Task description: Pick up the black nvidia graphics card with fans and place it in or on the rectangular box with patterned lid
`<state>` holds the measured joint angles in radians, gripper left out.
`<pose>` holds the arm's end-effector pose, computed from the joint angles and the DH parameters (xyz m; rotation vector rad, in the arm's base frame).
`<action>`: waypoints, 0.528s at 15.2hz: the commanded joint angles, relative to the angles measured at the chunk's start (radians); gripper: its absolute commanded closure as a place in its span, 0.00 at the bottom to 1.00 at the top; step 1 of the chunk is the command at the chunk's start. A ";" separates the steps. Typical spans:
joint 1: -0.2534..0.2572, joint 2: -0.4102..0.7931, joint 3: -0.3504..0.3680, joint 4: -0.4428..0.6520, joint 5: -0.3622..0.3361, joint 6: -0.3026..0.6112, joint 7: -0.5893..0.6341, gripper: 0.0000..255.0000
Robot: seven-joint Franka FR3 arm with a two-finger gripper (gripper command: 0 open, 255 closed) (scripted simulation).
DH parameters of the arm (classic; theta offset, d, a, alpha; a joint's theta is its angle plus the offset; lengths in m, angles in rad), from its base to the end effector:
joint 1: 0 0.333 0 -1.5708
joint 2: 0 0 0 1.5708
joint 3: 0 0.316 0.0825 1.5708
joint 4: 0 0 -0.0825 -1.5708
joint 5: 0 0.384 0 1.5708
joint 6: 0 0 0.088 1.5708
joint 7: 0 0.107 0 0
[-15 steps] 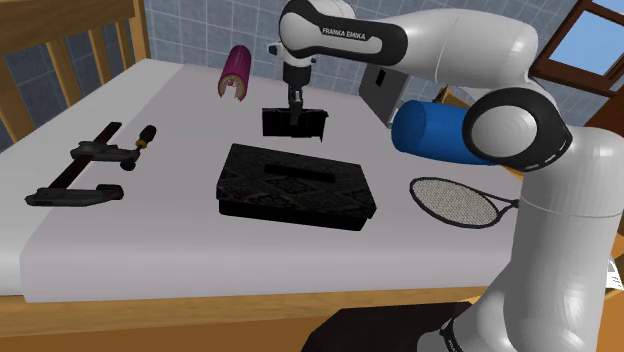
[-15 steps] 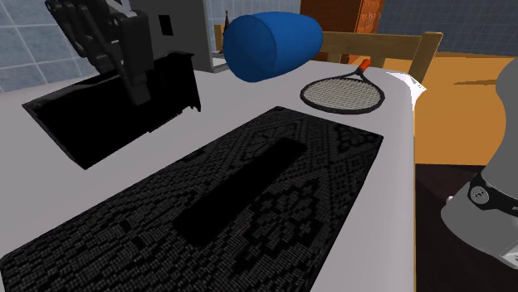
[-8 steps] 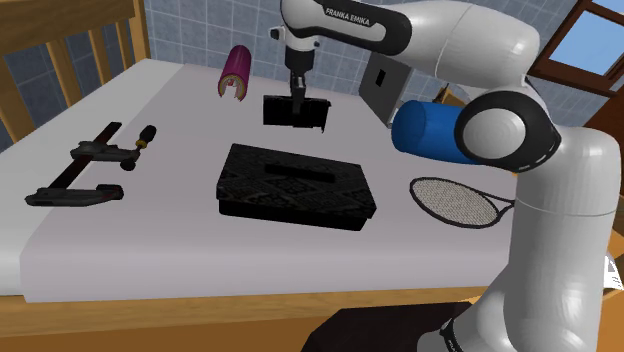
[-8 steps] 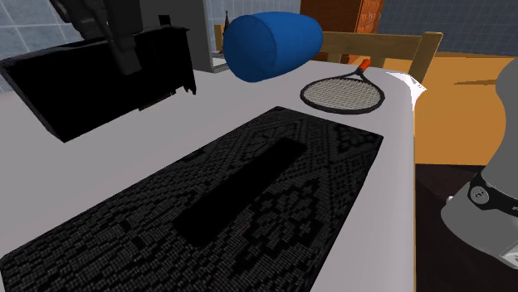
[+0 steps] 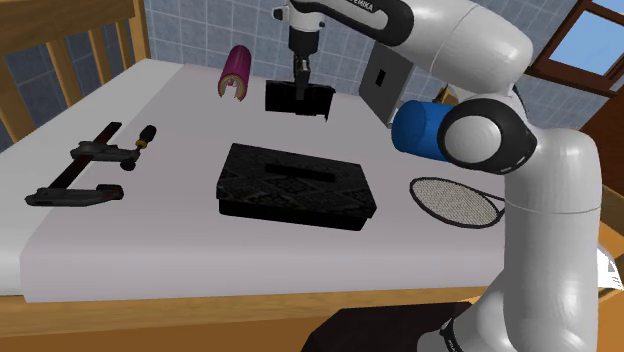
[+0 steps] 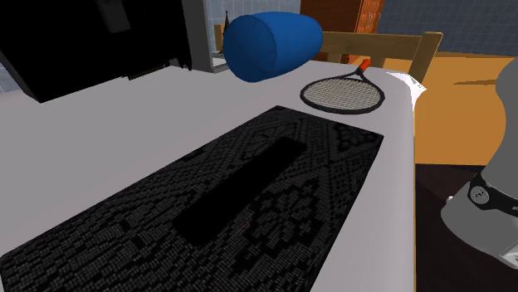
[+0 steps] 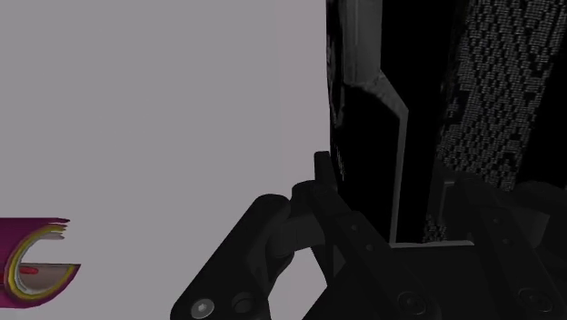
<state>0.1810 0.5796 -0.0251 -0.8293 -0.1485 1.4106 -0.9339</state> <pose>0.6891 0.0968 0.5903 2.5731 1.5250 -0.0879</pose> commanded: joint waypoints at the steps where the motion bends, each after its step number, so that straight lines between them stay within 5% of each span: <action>1: 0.012 -0.055 0.003 -0.069 -0.003 0.013 0.016 1.00; 8: 0.081 -0.362 0.035 -0.482 -0.013 0.103 0.128 1.00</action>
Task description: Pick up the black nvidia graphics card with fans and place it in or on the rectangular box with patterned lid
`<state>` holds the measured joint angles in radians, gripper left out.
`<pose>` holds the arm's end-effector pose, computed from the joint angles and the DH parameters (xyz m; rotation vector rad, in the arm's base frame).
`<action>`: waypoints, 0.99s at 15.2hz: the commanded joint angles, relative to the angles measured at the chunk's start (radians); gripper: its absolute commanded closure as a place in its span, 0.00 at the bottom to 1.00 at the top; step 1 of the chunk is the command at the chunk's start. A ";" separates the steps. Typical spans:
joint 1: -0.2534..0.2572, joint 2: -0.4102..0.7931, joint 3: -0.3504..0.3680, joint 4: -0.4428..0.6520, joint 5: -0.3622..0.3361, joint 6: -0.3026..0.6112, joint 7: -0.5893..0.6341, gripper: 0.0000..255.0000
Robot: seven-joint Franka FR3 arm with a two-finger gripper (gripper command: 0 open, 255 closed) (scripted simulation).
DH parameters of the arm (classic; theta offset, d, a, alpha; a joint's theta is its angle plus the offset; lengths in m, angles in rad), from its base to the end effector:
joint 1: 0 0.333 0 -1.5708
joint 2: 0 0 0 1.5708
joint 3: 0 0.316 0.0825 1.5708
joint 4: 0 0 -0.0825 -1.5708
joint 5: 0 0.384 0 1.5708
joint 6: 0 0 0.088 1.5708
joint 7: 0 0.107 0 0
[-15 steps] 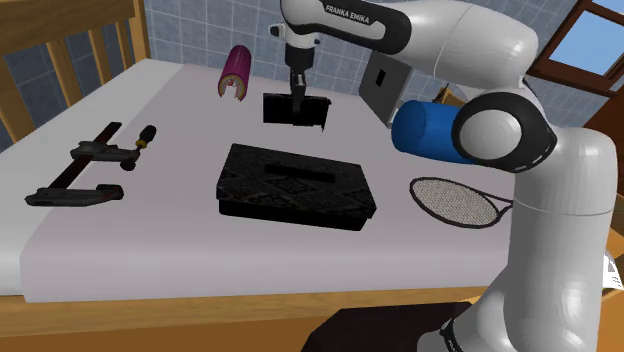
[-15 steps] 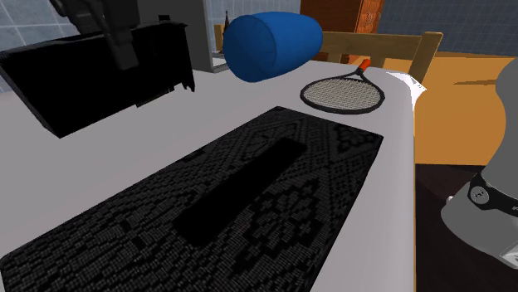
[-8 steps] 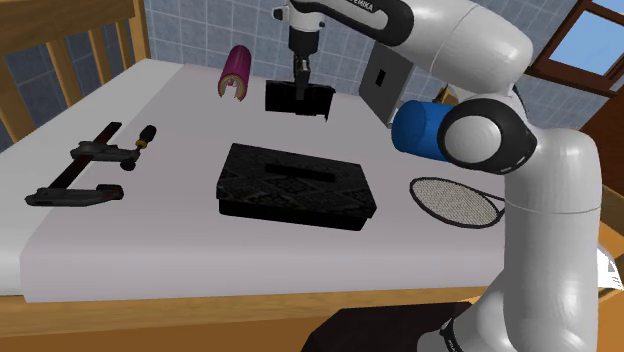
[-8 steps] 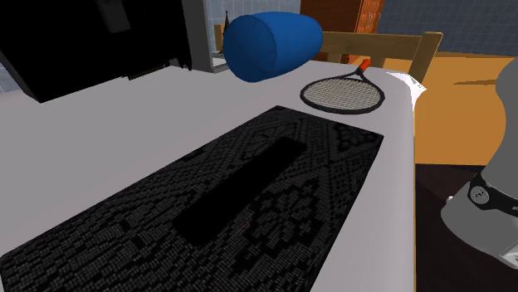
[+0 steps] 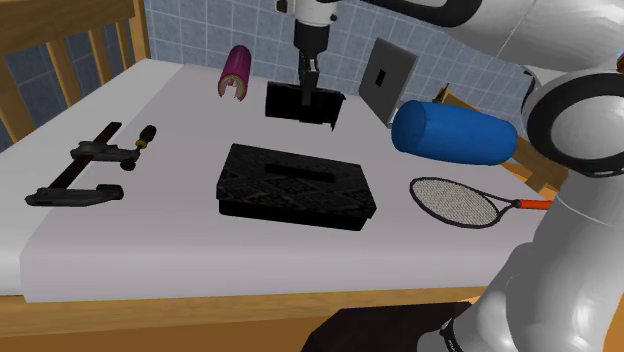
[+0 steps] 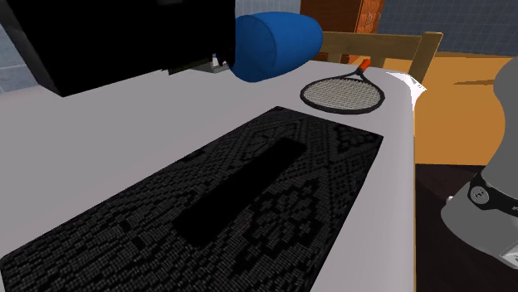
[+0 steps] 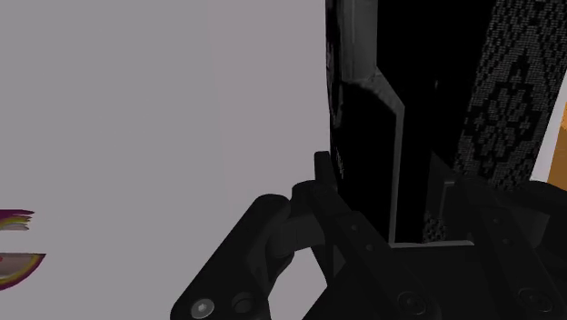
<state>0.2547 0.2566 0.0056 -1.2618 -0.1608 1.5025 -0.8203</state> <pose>0.6091 0.1430 0.6133 2.5732 1.5263 -0.0888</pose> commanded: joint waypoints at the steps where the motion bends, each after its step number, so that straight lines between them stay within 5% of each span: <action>1: 0.017 -0.072 0.010 -0.089 -0.001 0.014 0.030 1.00; 7: 0.067 -0.235 0.050 -0.262 0.003 0.009 0.121 1.00; 15: 0.064 -0.261 0.049 -0.402 0.004 0.123 0.135 1.00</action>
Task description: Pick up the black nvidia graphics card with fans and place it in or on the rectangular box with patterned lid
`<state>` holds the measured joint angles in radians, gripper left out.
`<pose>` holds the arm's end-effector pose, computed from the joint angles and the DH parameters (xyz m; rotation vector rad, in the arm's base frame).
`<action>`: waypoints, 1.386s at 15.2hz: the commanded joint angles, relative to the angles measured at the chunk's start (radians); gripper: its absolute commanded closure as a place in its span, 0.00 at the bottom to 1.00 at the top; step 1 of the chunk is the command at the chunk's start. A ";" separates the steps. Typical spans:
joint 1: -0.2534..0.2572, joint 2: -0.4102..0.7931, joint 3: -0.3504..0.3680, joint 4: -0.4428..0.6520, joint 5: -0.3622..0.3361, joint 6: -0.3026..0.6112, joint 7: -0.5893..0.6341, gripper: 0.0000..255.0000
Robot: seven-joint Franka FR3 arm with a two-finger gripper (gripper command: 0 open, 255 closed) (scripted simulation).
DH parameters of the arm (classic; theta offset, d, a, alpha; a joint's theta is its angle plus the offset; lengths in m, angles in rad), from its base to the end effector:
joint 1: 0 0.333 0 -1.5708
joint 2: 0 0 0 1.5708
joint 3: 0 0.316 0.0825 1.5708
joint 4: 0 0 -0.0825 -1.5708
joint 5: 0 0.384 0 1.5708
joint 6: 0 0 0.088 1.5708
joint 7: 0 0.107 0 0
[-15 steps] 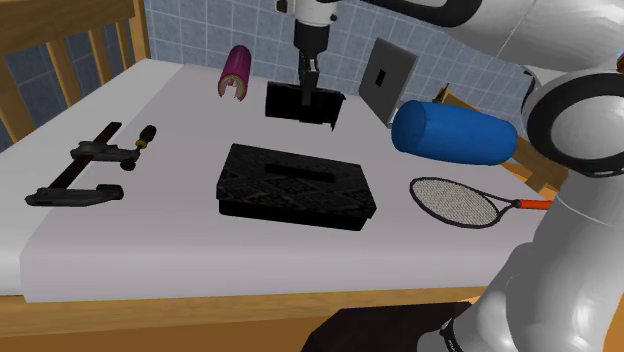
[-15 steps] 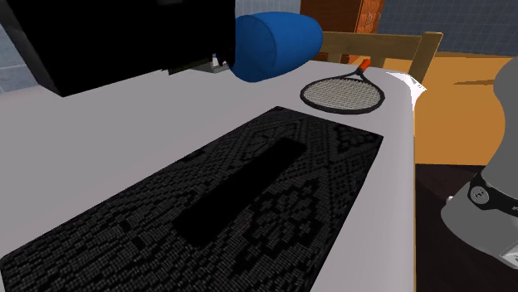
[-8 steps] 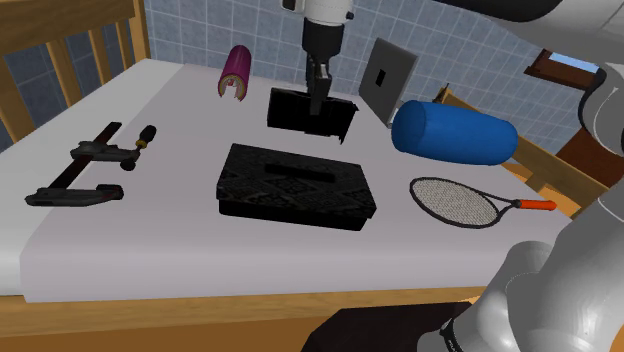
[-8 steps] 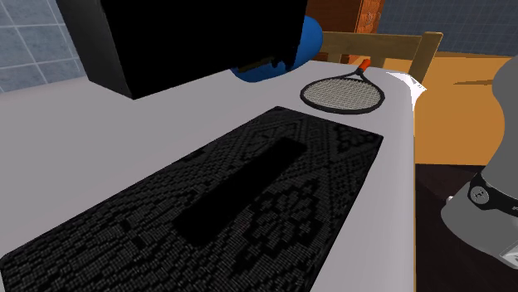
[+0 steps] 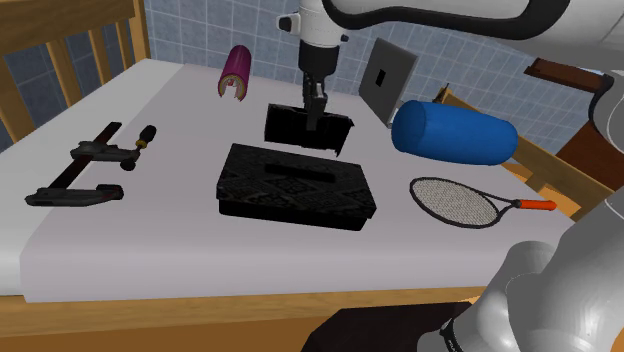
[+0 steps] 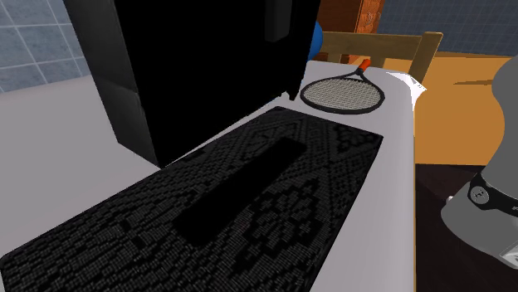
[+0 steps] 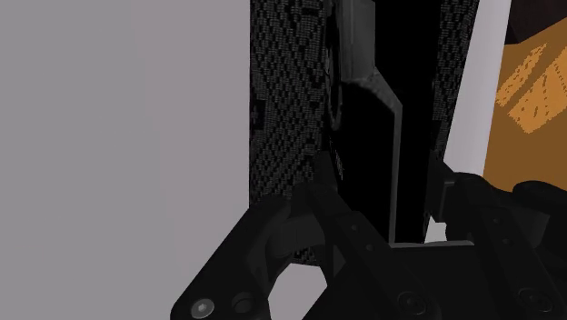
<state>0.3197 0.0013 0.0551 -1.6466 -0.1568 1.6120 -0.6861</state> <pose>0.5236 0.1886 0.5927 2.5731 1.5253 -0.0894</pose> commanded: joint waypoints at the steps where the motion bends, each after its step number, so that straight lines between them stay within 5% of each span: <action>1: -0.001 -0.008 -0.001 -0.033 0.000 0.027 0.003 1.00; 12: -0.003 -0.014 -0.003 -0.189 -0.003 0.175 0.023 1.00; 20: -0.003 -0.014 -0.002 -0.189 -0.003 0.175 0.023 1.00; 21: -0.003 -0.014 -0.002 -0.189 -0.003 0.175 0.023 0.00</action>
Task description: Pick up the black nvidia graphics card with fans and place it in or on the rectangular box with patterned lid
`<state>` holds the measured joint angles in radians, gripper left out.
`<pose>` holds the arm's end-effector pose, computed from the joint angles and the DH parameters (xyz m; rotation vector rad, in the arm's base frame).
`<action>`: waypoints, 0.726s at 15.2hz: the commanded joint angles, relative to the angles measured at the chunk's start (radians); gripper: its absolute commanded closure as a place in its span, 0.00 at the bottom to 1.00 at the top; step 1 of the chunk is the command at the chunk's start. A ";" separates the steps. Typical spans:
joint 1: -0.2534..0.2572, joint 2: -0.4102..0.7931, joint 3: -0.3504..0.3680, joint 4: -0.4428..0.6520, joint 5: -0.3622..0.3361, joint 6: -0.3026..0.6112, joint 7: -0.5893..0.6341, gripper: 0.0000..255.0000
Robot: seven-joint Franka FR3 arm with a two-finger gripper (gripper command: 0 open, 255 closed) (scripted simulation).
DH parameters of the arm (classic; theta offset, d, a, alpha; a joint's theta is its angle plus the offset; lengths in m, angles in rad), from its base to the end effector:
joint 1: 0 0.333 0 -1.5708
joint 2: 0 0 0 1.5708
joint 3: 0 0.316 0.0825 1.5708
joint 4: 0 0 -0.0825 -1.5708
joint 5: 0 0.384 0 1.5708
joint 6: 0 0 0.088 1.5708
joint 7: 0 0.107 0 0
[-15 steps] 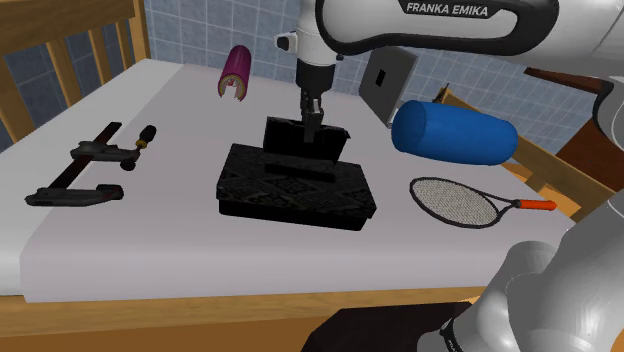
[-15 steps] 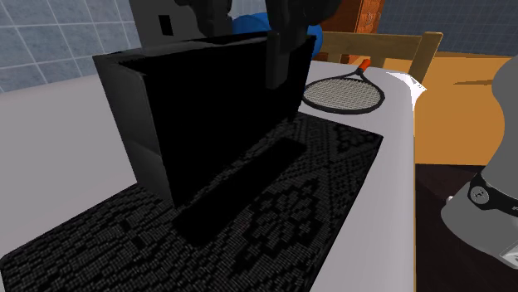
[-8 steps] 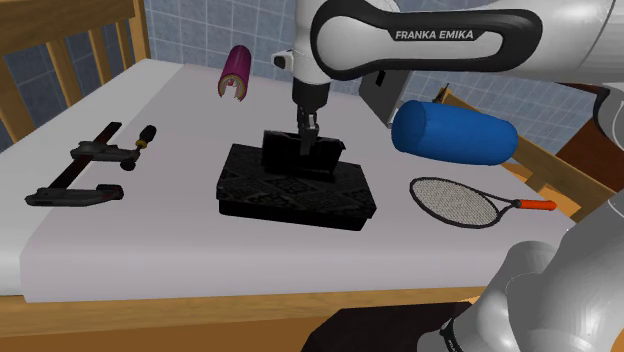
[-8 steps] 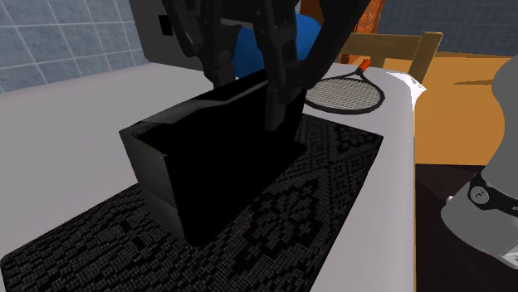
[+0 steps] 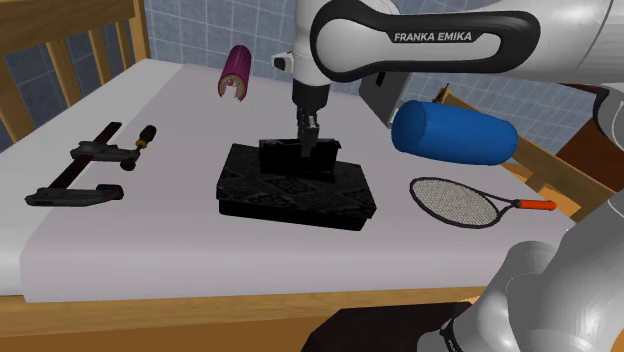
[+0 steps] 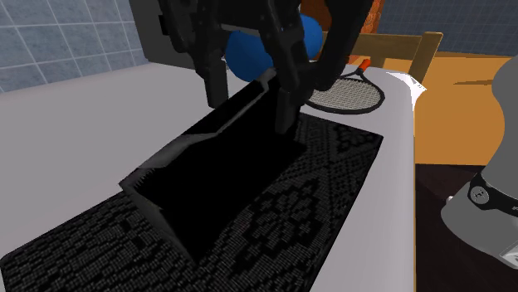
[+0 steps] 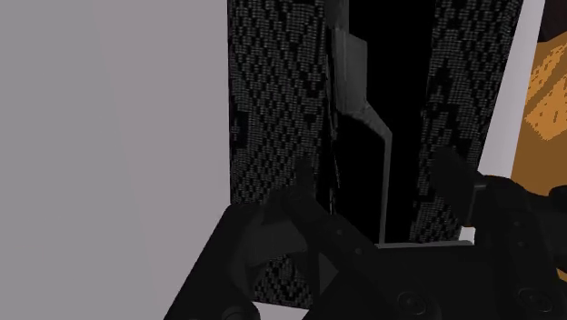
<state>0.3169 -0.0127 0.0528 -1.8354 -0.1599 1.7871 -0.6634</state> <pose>0.5227 0.1881 0.5252 2.5729 1.5253 -0.0870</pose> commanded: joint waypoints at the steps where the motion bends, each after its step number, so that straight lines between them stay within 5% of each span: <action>1: 0.000 0.000 0.000 0.000 0.000 0.000 0.000 0.00; 5: 0.000 0.000 0.000 0.000 0.000 0.000 0.000 0.00; 11: 0.008 0.009 0.009 0.137 0.003 -0.129 -0.003 0.00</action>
<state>0.3250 -0.0026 0.0610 -1.7033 -0.1570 1.6649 -0.6664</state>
